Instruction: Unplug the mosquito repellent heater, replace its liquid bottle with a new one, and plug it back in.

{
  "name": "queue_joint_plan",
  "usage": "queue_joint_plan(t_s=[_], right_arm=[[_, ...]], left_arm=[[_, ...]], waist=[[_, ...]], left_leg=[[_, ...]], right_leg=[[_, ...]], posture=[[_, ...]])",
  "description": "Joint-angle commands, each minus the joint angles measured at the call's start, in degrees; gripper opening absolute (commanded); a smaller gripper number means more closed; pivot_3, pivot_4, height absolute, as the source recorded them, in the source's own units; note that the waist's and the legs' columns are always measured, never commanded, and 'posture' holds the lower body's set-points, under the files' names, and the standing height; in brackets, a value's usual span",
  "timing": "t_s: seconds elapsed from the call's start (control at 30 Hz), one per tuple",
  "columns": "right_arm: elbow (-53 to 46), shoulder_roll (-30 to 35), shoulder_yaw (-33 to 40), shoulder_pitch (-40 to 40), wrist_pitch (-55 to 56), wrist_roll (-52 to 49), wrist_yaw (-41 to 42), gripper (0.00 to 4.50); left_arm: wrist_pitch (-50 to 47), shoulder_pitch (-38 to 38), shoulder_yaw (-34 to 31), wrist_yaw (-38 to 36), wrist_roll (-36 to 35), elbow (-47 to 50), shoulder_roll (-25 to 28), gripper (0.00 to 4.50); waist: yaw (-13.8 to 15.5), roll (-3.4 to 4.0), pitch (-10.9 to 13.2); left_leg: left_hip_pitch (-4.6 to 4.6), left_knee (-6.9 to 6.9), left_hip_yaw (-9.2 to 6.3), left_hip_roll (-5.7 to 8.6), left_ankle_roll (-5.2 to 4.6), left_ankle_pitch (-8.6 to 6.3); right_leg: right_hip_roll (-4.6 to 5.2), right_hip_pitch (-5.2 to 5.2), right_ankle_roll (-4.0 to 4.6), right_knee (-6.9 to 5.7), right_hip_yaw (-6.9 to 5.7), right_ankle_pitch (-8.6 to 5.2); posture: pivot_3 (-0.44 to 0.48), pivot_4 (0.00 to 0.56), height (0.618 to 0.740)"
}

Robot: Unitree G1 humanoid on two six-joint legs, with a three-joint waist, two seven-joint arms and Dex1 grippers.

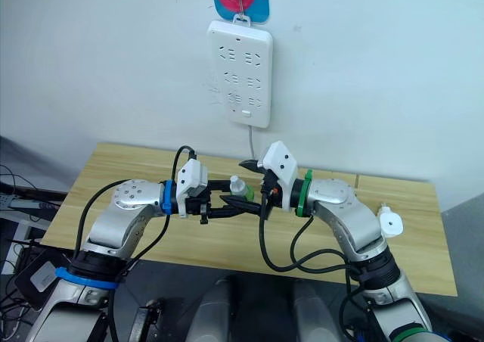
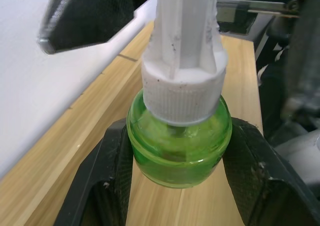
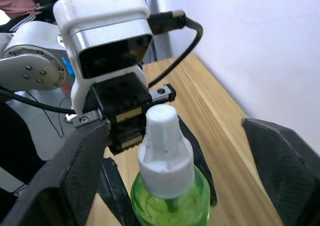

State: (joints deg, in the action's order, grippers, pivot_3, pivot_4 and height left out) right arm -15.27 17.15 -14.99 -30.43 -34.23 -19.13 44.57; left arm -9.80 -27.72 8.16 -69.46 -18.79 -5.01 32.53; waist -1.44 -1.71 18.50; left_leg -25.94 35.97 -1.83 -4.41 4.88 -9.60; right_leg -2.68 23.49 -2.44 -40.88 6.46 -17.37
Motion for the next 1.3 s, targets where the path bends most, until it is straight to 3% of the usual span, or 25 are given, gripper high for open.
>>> queue_joint_plan(t_s=[0.03, 0.2, 0.4, 0.67, 0.83, 1.07, 1.17, 1.3], right_arm=[[-2.8, 0.8, 0.3, 0.4, -0.5, -1.7, 1.0, 2.85], [-3.9, 1.7, 1.2, 0.6, -2.0, -4.3, 2.4, 1.11], [-2.2, 1.5, 0.8, -0.9, -1.2, -6.9, 6.3, 1.05], [11.9, 4.2, -3.1, -12.6, 5.6, -10.3, 34.6, 1.05], [17.5, 3.6, -4.7, -16.4, 7.9, -8.7, 42.3, 1.05], [18.9, 13.8, -1.8, -16.3, 5.9, -8.1, 47.3, 3.45], [16.8, 17.4, 0.2, -14.3, 5.5, -8.2, 43.9, 4.48], [11.7, 18.1, 3.9, -9.3, 5.0, -6.9, 34.5, 4.48]], left_arm=[[1.2, -0.9, -0.9, -0.7, -0.2, 0.9, 0.4, 2.19], [1.5, -0.4, -1.0, -0.8, -0.2, 1.2, 0.6, 2.19], [0.2, 0.2, -0.5, -1.0, -1.0, 3.5, -0.1, 2.19], [-3.9, 5.8, 4.1, -10.6, -5.2, 16.8, 5.1, 2.19], [-5.0, 6.4, 5.2, -11.6, -5.8, 19.2, 5.7, 2.19], [-3.5, 6.3, 2.8, -9.6, -4.7, 15.2, 5.8, 2.19], [-2.9, 6.7, 2.0, -8.8, -4.5, 13.8, 5.9, 2.19], [-2.7, 5.8, 0.4, -5.4, -4.0, 11.1, 4.7, 2.19]], waist=[[-0.1, 0.00, 0.0], [-0.1, 0.00, 0.0], [-0.1, -0.01, 0.0], [-0.2, 0.00, 0.0], [0.7, 0.00, 0.0], [2.3, 0.00, 0.0], [2.6, 0.00, 0.0], [2.3, 0.00, 0.0]], left_leg=[[0.00, -0.01, 0.00, 0.00, 0.00, 0.00], [0.00, -0.04, -0.06, -0.02, 0.00, 0.00], [0.00, -0.02, -0.09, -0.01, 0.00, 0.00], [0.04, -0.05, -0.12, -0.06, -0.01, 0.00], [0.01, -0.02, -0.36, -0.05, -0.01, 0.00], [0.00, 0.01, -0.56, -0.01, 0.01, 0.01], [-0.01, 0.00, -0.56, 0.00, 0.01, 0.01], [0.00, -0.05, -0.68, -0.05, 0.00, 0.01]], right_leg=[[0.00, 0.00, 0.00, 0.00, 0.00, 0.00], [-0.01, 0.01, 0.06, -0.03, -0.06, 0.03], [-0.01, 0.00, 0.03, -0.06, -0.08, 0.02], [-0.07, -0.01, 0.04, -0.07, -0.13, 0.01], [-0.06, -0.08, 0.08, -0.06, -0.40, 0.00], [-0.01, -0.18, 0.12, -0.05, -0.62, -0.04], [0.00, -0.18, 0.15, 0.00, -0.63, -0.05], [-0.04, -0.17, 0.30, -0.07, -0.73, -0.13]], posture=[[0.039, 0.237, 0.740], [0.044, 0.234, 0.740], [0.064, 0.248, 0.740], [0.128, 0.252, 0.740], [0.135, 0.251, 0.740], [0.112, 0.254, 0.740], [0.090, 0.261, 0.740], [0.078, 0.266, 0.740]])
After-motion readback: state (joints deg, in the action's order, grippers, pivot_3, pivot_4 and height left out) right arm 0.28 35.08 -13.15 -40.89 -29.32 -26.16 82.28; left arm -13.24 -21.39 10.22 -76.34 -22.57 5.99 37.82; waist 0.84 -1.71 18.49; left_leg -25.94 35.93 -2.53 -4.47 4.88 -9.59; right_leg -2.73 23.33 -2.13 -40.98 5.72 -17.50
